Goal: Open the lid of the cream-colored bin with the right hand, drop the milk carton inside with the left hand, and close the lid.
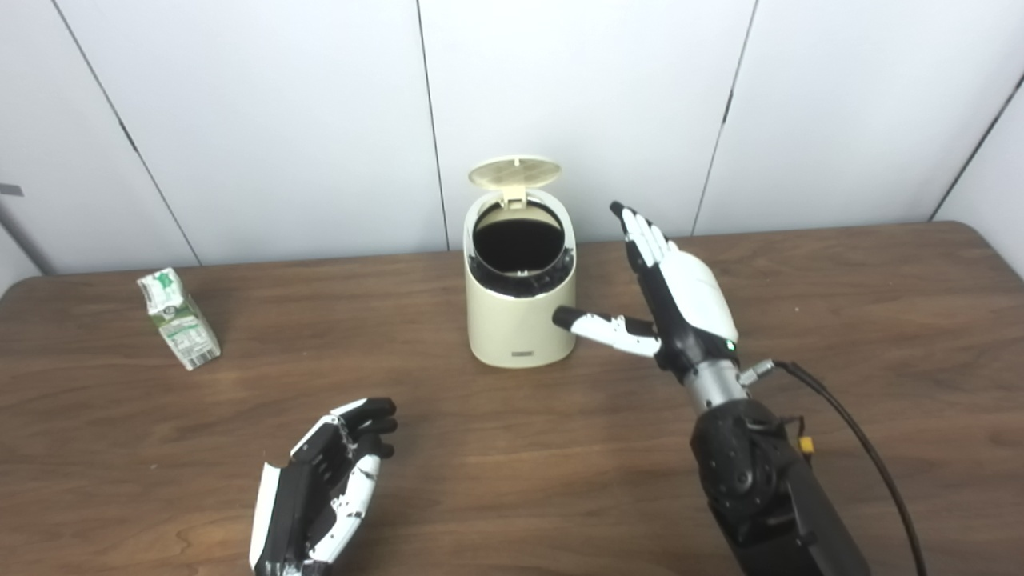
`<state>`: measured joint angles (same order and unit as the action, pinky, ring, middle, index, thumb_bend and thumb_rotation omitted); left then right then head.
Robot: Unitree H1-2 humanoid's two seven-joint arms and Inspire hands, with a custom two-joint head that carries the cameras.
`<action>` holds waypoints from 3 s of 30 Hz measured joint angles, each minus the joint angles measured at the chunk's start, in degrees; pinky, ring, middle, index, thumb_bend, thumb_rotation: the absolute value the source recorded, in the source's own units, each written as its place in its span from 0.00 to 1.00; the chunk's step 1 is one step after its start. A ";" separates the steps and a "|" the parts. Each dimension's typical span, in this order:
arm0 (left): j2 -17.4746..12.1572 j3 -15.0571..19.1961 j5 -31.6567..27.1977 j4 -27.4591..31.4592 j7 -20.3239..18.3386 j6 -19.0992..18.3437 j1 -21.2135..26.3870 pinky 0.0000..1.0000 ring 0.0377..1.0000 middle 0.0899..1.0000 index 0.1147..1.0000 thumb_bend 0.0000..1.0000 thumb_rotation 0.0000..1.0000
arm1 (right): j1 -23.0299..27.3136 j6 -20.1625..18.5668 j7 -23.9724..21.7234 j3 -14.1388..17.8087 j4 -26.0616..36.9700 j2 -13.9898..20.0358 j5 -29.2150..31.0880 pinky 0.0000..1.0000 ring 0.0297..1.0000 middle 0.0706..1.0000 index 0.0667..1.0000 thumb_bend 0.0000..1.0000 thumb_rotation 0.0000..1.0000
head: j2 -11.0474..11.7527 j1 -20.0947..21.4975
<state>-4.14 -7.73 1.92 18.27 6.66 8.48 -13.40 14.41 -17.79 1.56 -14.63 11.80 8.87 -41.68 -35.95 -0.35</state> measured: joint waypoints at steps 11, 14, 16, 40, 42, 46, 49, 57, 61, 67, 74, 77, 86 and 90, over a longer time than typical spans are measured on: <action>-0.06 0.53 -0.27 -0.21 -0.14 1.06 0.00 0.62 0.70 0.71 0.70 0.23 0.44 | -17.85 7.89 3.00 6.65 9.33 -1.52 12.20 0.59 0.70 0.73 0.74 0.24 0.61 | -0.18 0.00; -0.13 0.59 -0.16 -0.25 -0.23 1.36 0.05 0.62 0.70 0.72 0.70 0.22 0.45 | -19.94 8.90 2.72 6.81 12.01 -2.28 13.87 0.54 0.66 0.70 0.71 0.21 0.44 | -0.09 0.00; -0.18 0.72 -0.05 -0.45 -0.32 1.85 0.09 0.63 0.70 0.72 0.70 0.22 0.45 | -21.43 9.07 2.57 7.26 12.83 -2.39 14.51 0.57 0.68 0.71 0.72 0.21 0.31 | 0.35 0.00; -1.72 11.71 2.05 3.00 1.48 3.38 -1.91 0.55 0.63 0.63 0.62 0.63 0.24 | -23.08 13.06 3.03 8.56 10.23 -2.37 13.06 0.57 0.70 0.72 0.72 0.18 0.26 | 4.04 -5.45; -2.02 14.22 1.09 2.99 1.62 2.68 -2.53 0.57 0.64 0.65 0.64 0.64 0.24 | -23.14 13.72 3.03 8.97 9.16 -2.17 13.45 0.57 0.70 0.72 0.72 0.18 0.25 | 4.22 -6.85; -3.01 20.59 -0.80 2.24 2.52 1.90 -3.68 0.61 0.69 0.70 0.69 0.71 0.20 | -23.23 15.70 3.14 10.59 7.51 -1.51 14.49 0.58 0.71 0.73 0.72 0.18 0.14 | 4.48 -9.30; -3.69 24.59 -2.88 -0.85 3.57 1.58 -3.92 0.65 0.72 0.73 0.71 0.71 0.18 | -23.07 17.49 3.69 11.62 6.08 -0.79 14.95 0.57 0.70 0.72 0.72 0.18 0.12 | 4.66 -11.25; -4.75 29.73 -9.44 -8.56 4.14 -2.42 -1.83 0.72 0.78 0.78 0.76 0.81 0.20 | -21.82 20.58 4.93 12.86 1.85 -0.32 16.88 0.52 0.66 0.71 0.71 0.18 0.06 | 5.71 -13.09; -5.26 31.98 -8.85 -12.21 4.54 -1.62 1.84 0.86 0.86 0.83 0.80 0.76 0.15 | -21.39 20.97 4.93 13.23 1.06 -0.42 18.34 0.52 0.66 0.70 0.71 0.17 0.02 | 6.33 -14.50; -16.96 35.74 -9.33 -32.48 2.08 9.04 10.42 1.00 0.96 0.92 0.92 0.78 0.21 | -21.24 20.34 4.13 13.87 0.58 -0.17 20.33 0.55 0.69 0.72 0.72 0.15 0.00 | 6.33 -19.41; -26.55 33.88 -11.48 -48.26 -4.50 12.49 17.51 0.90 0.90 0.87 0.83 1.00 0.42 | -19.89 20.23 0.49 16.95 -0.43 0.14 30.53 0.68 0.78 0.78 0.76 0.13 0.01 | 8.35 -29.79; -22.76 30.91 -8.74 -39.08 -3.83 6.66 16.24 0.86 0.88 0.87 0.83 1.00 0.37 | -19.48 19.40 -0.96 17.94 -0.43 0.18 34.99 0.66 0.77 0.77 0.74 0.15 0.30 | 8.96 -31.46; -18.15 29.12 -4.65 -28.55 1.16 -8.43 18.35 0.84 0.88 0.87 0.83 1.00 0.32 | -18.18 18.62 -2.07 18.93 -2.84 1.90 36.21 0.64 0.75 0.76 0.73 0.17 0.53 | 10.46 -36.91; -17.96 28.83 -4.61 -28.27 1.27 -11.70 20.08 0.78 0.86 0.86 0.84 1.00 0.32 | -18.01 18.17 -2.06 18.92 -2.84 1.90 36.26 0.66 0.76 0.77 0.74 0.20 0.58 | 10.72 -37.88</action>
<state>-22.10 21.10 -2.70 -10.00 7.93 -3.22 6.68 -3.60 0.38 -0.51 4.29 8.96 10.78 -5.42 -25.22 -38.23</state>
